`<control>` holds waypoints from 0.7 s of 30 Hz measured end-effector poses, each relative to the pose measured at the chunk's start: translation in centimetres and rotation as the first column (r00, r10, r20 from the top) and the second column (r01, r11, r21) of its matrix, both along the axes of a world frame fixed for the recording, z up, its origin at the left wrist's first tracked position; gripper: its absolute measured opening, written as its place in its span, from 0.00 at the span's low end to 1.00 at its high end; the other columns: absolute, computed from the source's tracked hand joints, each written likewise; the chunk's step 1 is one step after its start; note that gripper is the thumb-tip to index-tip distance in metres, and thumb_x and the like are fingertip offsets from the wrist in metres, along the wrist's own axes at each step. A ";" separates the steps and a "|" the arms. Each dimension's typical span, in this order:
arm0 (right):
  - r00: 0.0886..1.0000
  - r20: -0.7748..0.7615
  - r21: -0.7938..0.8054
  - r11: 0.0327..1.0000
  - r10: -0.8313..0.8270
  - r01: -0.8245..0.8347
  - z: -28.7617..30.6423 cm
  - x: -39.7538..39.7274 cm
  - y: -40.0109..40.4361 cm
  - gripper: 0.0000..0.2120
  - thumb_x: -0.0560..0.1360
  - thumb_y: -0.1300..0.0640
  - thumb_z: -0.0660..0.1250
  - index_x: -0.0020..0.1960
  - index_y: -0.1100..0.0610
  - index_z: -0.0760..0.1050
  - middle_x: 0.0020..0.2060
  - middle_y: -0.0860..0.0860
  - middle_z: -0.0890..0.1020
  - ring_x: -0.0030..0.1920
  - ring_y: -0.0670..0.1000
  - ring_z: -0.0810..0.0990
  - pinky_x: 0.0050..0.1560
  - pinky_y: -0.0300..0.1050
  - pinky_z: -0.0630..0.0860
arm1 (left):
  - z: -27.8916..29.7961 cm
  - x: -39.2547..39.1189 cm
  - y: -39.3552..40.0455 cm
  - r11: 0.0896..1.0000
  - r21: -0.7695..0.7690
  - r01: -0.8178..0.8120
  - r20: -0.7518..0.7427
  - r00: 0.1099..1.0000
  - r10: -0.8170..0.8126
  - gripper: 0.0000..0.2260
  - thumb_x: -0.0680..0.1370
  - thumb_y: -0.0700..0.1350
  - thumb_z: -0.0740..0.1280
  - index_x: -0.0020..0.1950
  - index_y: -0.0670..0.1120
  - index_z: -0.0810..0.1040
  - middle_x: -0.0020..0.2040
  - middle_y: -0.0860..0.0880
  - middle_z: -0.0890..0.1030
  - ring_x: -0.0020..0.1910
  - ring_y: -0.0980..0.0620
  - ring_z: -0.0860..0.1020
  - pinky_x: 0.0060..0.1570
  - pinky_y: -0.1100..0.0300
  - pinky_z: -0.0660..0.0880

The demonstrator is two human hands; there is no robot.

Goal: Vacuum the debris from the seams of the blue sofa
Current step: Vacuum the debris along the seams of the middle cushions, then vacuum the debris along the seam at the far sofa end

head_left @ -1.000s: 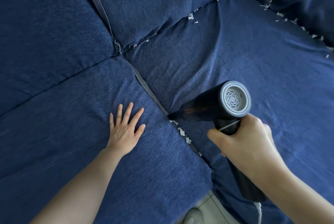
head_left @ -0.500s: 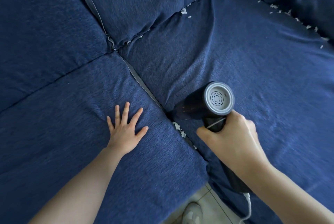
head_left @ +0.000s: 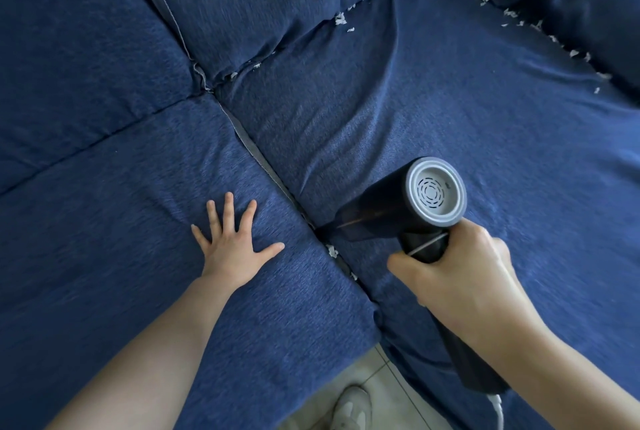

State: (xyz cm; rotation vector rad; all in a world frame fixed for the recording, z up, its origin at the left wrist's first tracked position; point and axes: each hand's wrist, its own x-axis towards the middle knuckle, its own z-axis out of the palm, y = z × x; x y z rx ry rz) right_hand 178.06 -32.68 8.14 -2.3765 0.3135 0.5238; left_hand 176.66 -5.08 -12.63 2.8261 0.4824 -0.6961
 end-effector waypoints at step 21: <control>0.998 -0.041 -0.005 0.999 0.043 -0.043 -0.2 -2.0 -3.4 0.14 0.62 0.46 0.71 0.35 0.49 0.67 0.33 0.50 0.77 0.36 0.56 0.76 0.38 0.49 0.74 | 0.1 -0.3 -1.3 0.998 0.025 -0.049 -0.050 0.997 0.050 0.42 0.73 0.72 0.56 0.78 0.58 0.39 0.76 0.51 0.30 0.75 0.43 0.31 0.71 0.33 0.38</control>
